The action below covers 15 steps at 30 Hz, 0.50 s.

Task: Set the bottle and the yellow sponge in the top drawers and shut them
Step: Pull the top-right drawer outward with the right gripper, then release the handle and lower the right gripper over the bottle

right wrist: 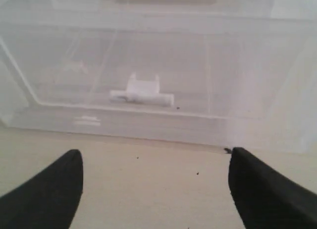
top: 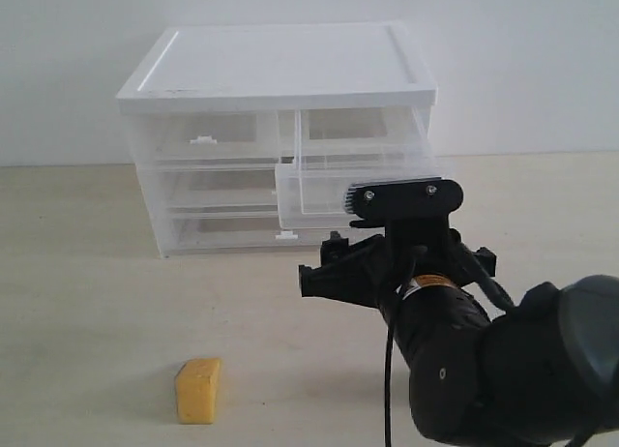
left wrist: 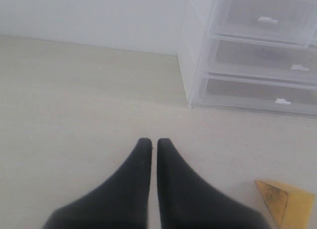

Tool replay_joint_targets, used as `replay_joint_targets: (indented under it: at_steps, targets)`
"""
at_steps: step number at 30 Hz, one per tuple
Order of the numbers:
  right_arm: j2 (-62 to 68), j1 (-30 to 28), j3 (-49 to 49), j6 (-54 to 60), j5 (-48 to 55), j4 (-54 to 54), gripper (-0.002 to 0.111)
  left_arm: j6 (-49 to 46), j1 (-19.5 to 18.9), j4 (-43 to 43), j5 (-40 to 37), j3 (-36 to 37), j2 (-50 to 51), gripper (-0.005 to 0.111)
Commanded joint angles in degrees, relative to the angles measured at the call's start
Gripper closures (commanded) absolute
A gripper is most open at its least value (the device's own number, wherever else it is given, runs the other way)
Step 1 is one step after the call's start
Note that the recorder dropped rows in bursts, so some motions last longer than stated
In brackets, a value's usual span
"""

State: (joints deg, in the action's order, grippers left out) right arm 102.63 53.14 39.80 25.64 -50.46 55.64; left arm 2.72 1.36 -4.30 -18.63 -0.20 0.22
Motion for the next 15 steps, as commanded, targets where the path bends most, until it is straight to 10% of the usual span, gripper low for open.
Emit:
replay_joint_targets:
  at_steps: [1,9,15]
  targets:
    - [-5.92,0.14,-0.44,9.88,11.34,1.16,0.034,0.23,-0.17,-0.69,0.55,0.20,-0.22,0.102]
    - [-17.55,0.02,-0.44,39.84,47.09,11.35,0.036,0.23,-0.17,-0.69,0.55,0.20,-0.22,0.102]
    - [-19.14,-0.08,-0.44,45.78,55.39,9.78,0.091,0.23,-0.17,-0.69,0.55,0.20,-0.22,0.102]
